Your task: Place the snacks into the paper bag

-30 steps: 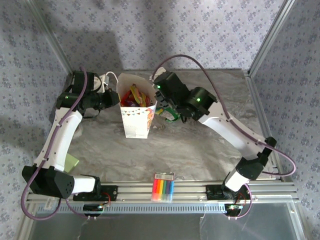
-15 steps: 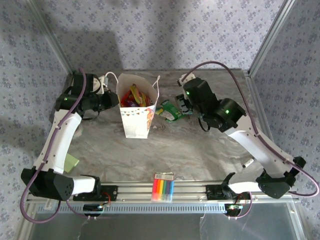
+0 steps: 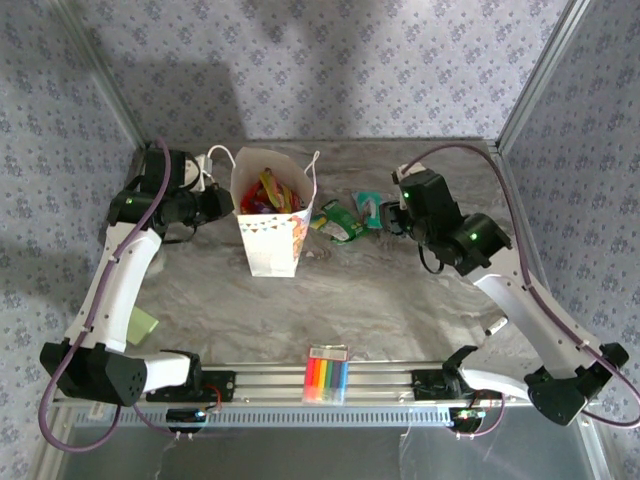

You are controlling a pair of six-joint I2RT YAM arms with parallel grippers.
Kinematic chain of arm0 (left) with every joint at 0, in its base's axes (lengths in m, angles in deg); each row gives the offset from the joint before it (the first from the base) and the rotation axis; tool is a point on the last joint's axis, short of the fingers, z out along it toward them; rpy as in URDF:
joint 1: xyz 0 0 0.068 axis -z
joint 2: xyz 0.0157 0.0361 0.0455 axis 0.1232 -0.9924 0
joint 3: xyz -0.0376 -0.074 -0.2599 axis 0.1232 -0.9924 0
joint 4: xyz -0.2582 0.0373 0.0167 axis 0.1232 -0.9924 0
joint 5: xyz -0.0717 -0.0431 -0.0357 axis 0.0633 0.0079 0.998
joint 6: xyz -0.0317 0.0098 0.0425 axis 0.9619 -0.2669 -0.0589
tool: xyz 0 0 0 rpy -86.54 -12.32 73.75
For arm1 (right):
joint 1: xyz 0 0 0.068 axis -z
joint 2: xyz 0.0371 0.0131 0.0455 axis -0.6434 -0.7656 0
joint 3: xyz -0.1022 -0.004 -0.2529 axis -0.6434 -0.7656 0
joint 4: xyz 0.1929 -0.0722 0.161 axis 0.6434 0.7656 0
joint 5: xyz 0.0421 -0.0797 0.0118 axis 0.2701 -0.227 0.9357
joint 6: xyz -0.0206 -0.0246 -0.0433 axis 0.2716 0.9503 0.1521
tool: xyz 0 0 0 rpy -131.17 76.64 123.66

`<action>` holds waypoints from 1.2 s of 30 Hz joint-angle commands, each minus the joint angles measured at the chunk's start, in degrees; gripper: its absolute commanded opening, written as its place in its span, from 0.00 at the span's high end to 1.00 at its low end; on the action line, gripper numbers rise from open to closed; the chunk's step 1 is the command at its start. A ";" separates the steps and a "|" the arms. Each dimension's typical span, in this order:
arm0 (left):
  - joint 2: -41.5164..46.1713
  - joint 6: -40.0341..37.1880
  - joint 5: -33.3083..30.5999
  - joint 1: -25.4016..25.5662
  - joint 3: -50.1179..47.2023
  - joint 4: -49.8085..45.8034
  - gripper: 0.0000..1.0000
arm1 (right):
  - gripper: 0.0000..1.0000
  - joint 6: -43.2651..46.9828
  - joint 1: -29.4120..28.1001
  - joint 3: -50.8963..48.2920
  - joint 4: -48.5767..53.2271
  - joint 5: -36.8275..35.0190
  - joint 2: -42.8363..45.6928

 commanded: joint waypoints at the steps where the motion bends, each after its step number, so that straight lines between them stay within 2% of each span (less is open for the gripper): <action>1: 0.58 -1.02 -2.13 -0.37 -0.20 -2.96 0.83 | 0.60 -3.08 2.17 -2.84 -1.00 2.12 2.76; 8: 0.81 -2.08 -5.52 -1.18 -0.46 -5.55 0.83 | 0.59 -6.37 8.89 -11.90 -3.16 7.13 6.97; 20: 0.93 -0.80 -2.54 -3.27 -1.63 -3.55 0.80 | 0.59 -8.50 19.11 -18.20 -7.33 15.89 6.83; 29: -0.58 0.80 4.27 -3.11 2.47 -1.44 0.79 | 0.59 -8.45 20.88 -19.13 -7.93 17.92 6.06; 36: -4.67 0.36 4.52 -2.31 8.43 -5.36 0.70 | 0.59 -8.01 21.90 -19.49 -7.55 18.58 6.76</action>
